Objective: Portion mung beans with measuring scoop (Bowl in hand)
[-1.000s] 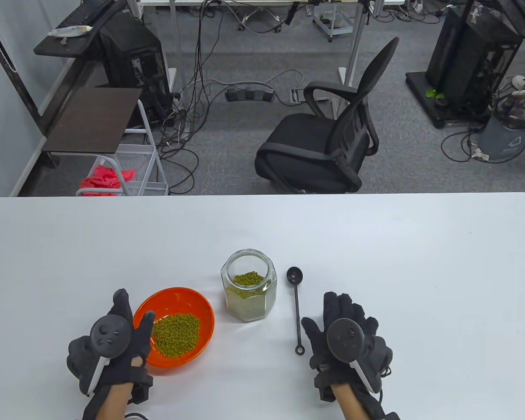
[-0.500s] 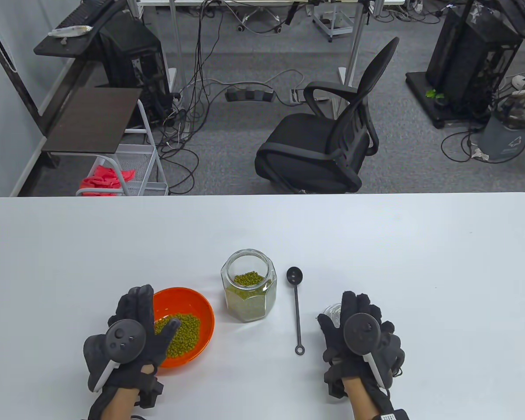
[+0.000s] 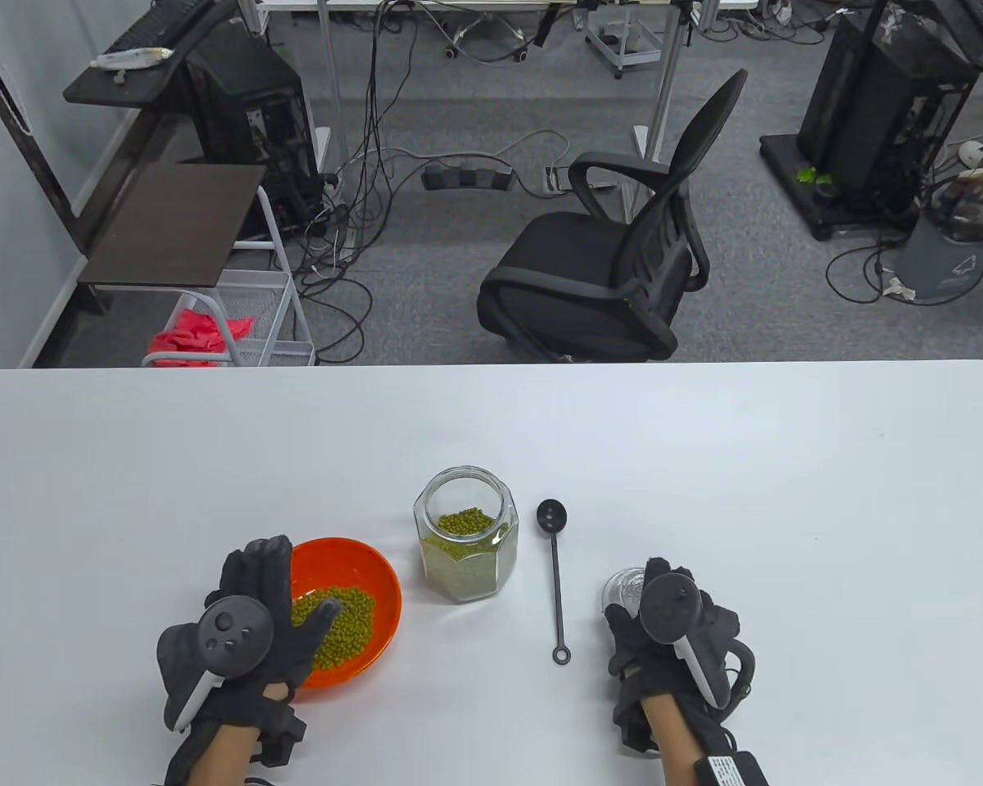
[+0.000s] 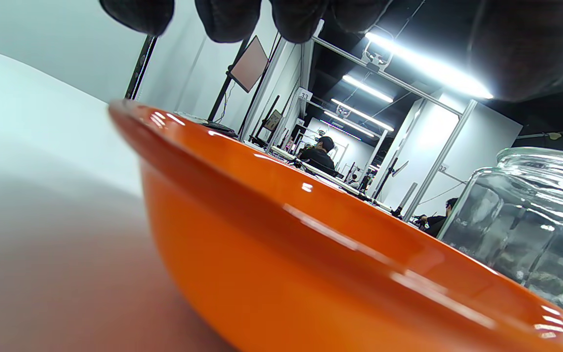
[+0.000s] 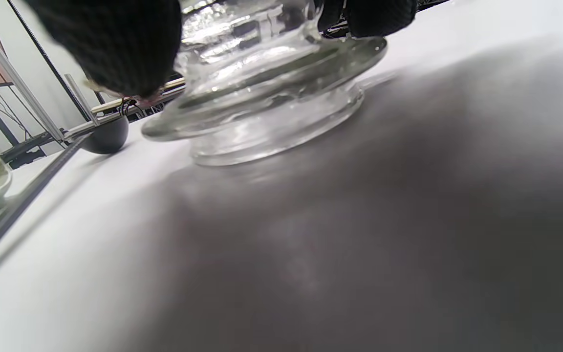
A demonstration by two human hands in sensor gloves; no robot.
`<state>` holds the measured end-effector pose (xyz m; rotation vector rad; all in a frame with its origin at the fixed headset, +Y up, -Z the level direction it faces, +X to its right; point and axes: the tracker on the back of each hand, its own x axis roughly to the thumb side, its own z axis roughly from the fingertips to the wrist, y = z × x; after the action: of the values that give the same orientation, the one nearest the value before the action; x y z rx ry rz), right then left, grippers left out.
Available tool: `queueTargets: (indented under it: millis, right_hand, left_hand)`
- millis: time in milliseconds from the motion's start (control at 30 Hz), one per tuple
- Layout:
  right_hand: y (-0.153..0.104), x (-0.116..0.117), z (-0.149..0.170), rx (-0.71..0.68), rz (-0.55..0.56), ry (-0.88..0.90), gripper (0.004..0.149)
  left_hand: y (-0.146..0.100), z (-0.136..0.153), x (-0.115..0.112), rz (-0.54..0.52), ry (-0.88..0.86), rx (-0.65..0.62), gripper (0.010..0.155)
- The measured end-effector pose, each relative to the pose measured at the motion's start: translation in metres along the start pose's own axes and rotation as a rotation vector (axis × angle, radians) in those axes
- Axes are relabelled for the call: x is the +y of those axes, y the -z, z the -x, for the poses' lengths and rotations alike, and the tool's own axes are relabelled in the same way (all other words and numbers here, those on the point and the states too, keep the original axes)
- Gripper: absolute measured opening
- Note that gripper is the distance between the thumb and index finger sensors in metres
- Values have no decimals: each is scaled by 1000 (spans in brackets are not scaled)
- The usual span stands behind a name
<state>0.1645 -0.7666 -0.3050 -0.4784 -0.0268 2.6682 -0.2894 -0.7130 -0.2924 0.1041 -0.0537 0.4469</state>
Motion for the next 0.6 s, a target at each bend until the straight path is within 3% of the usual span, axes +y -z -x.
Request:
queueTargets:
  millis: [600]
  right_hand:
    - [-3,-5,-5,-30,76,44,84]
  left_hand:
    - [0,1,-1,5,-8,9,91]
